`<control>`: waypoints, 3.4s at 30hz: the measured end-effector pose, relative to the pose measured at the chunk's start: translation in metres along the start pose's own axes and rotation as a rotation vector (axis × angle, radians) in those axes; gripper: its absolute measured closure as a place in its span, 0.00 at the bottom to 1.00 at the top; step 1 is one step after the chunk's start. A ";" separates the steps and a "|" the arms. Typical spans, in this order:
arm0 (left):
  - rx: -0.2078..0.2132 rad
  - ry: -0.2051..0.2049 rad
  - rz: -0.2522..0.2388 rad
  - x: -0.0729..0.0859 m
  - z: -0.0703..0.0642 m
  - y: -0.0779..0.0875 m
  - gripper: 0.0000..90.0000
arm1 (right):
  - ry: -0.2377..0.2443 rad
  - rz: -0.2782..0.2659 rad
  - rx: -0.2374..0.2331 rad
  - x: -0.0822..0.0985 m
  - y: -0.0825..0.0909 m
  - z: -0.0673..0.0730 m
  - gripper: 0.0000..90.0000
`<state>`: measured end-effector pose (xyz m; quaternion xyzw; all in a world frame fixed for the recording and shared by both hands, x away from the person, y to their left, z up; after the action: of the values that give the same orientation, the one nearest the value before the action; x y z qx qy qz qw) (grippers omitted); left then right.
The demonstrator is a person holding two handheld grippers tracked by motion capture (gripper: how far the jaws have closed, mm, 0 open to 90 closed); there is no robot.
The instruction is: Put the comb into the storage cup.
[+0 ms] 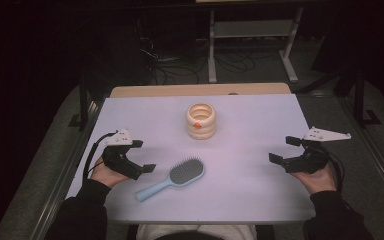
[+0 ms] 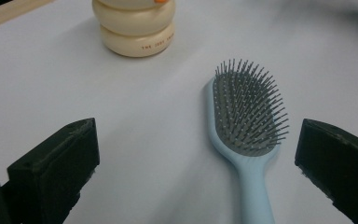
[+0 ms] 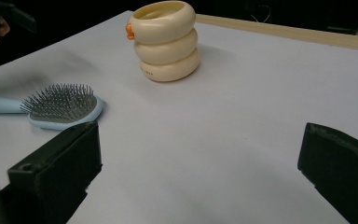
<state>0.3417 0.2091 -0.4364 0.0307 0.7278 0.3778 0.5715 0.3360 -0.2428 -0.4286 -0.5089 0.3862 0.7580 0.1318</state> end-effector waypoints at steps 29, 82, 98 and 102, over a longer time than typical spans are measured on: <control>0.043 -0.052 0.169 0.009 -0.016 -0.029 0.00 | 0.003 0.017 0.000 0.001 -0.001 0.000 0.00; 0.096 -0.073 0.381 0.035 -0.040 -0.059 0.18 | 0.003 0.055 -0.001 0.006 -0.006 0.000 0.00; 0.059 -0.158 0.421 0.039 -0.046 -0.064 0.49 | 0.003 0.054 0.002 0.006 -0.006 0.000 0.00; 0.057 -0.158 0.419 0.038 -0.046 -0.064 0.53 | 0.003 0.053 0.002 0.006 -0.006 0.000 0.00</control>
<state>0.3136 0.1578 -0.5020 0.2267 0.6690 0.4638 0.5347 0.3371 -0.2404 -0.4361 -0.4993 0.4005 0.7602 0.1115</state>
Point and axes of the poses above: each handheld gripper's, and its own axes: y roughly backward along the jaws, x roughly out of its underside, z roughly to its left, the point moved 6 cm from there along -y, roughly forward along the jaws, and after that the axes turned 1 degree about -x, right-handed, at the moved point
